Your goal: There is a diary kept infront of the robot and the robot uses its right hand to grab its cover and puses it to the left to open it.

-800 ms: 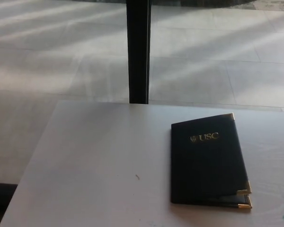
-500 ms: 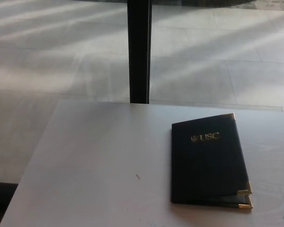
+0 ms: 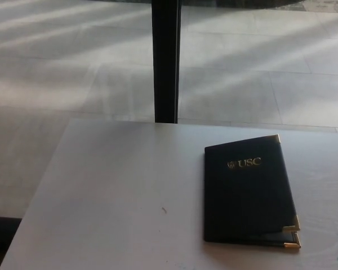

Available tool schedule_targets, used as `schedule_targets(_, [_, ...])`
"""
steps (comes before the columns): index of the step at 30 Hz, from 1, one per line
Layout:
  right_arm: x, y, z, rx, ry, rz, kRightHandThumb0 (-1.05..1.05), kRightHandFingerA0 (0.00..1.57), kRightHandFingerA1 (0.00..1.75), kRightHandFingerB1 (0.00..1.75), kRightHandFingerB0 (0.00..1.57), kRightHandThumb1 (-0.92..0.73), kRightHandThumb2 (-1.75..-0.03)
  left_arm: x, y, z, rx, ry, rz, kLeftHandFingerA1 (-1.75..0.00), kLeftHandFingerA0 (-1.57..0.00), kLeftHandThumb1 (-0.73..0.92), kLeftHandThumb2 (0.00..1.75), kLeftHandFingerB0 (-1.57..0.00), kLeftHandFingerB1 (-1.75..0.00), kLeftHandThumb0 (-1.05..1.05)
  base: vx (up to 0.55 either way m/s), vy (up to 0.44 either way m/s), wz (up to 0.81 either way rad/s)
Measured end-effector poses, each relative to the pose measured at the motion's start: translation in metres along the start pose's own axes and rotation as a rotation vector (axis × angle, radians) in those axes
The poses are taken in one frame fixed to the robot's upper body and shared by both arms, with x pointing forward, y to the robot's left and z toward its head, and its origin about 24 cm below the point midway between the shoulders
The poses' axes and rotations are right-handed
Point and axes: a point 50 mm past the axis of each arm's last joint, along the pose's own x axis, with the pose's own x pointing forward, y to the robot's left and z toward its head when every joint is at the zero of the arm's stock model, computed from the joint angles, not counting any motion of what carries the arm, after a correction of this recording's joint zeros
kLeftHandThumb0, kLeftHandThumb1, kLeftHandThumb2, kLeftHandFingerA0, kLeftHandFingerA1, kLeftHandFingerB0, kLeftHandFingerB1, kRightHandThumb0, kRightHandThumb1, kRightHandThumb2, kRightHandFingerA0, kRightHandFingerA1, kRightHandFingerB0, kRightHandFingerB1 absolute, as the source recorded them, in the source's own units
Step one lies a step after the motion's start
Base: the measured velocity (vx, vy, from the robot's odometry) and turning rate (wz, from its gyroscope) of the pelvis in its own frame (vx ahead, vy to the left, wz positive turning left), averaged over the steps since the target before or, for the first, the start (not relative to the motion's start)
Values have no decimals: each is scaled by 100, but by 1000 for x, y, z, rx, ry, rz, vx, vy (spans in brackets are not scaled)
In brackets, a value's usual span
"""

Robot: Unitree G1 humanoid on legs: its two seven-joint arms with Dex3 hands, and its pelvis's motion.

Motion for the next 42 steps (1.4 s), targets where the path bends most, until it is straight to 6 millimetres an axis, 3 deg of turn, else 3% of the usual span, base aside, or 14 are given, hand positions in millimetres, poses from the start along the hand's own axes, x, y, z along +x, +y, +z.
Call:
schedule_targets(1, [1, -1, 2, 22, -3, -12, -81, 34, 95, 70, 10, -91, -101, 0, 1, 0, -11, 2, 6, -88, -26, 92, 97, -18, -68, -69, 0, 0, 0])
schedule_targets(5, [5, -5, 18, 156, -36, -86, -76, 63, 107, 69, 11, -80, -121, 0, 6, 3, -76, 5, 39, -85, -25, 92, 95, -19, -68, -68, 0, 0, 0])
schedule_targets(6, [6, -6, 22, 187, -45, -101, -87, 33, 125, 85, 7, -92, -83, 0, 7, 4, -91, 5, 45, -84, -25, 92, 95, -19, -67, -68, 0, 0, 0])
schedule_targets(10, [10, -3, 46, 307, -102, -127, -89, 28, 113, 81, 11, -92, -83, 0, 8, 8, -149, 7, 64, -86, -27, 92, 96, -20, -66, -69, 0, 0, 0])
schedule_targets(14, [7, 13, 77, 384, -193, -82, -90, 56, 111, 82, 31, -92, -74, 0, 8, 11, -190, 12, 78, -86, -25, 92, 95, -19, -66, -68, 0, 0, 0])
schedule_targets(24, [-27, 74, 130, 419, -356, 169, -88, 67, 77, 70, 52, -71, -112, 0, 8, 11, -215, 26, 93, -87, -30, 92, 97, -21, -66, -69, 0, 0, 0])
schedule_targets(25, [-30, 79, 131, 415, -360, 193, -89, 67, 71, 65, 51, -92, -69, 0, 8, 11, -215, 28, 94, -88, -29, 92, 94, -21, -67, -70, 0, 0, 0])
schedule_targets(26, [-37, 90, 133, 403, -364, 249, -84, 71, 62, 59, 57, -91, -67, 0, 7, 11, -216, 29, 95, -86, -27, 92, 97, -20, -66, -69, 0, 0, 0])
schedule_targets(28, [-48, 108, 134, 382, -363, 333, -84, 65, 61, 58, 55, -90, -68, -1, 7, 12, -222, 30, 96, -83, -24, 92, 96, -19, -65, -69, 0, 0, 0])
schedule_targets(29, [-55, 119, 133, 372, -356, 385, -86, 54, 67, 65, 52, -68, -106, -1, 7, 12, -225, 32, 95, -84, -25, 92, 96, -20, -66, -68, 0, 0, 0])
schedule_targets(30, [-62, 130, 130, 364, -341, 442, -89, 50, 62, 54, 46, -86, -66, -1, 6, 12, -228, 36, 94, -83, -25, 92, 96, -20, -66, -69, 0, 0, 0])
schedule_targets(31, [-68, 139, 127, 359, -328, 482, -86, 45, 65, 60, 41, -66, -104, -1, 6, 12, -230, 37, 93, -84, -25, 92, 96, -20, -66, -70, 0, 0, 0])
schedule_targets(32, [-75, 150, 122, 350, -306, 536, -89, 46, 58, 51, 39, -87, -66, 0, 6, 12, -232, 38, 90, -86, -26, 92, 95, -20, -66, -70, 0, 0, 0])
schedule_targets(42, [-117, 208, 65, 275, -80, 774, -73, 31, 50, 41, 22, -92, -75, 0, 7, 19, -244, 38, 97, -85, -27, 92, 96, -20, -67, -69, 3, 0, 1])
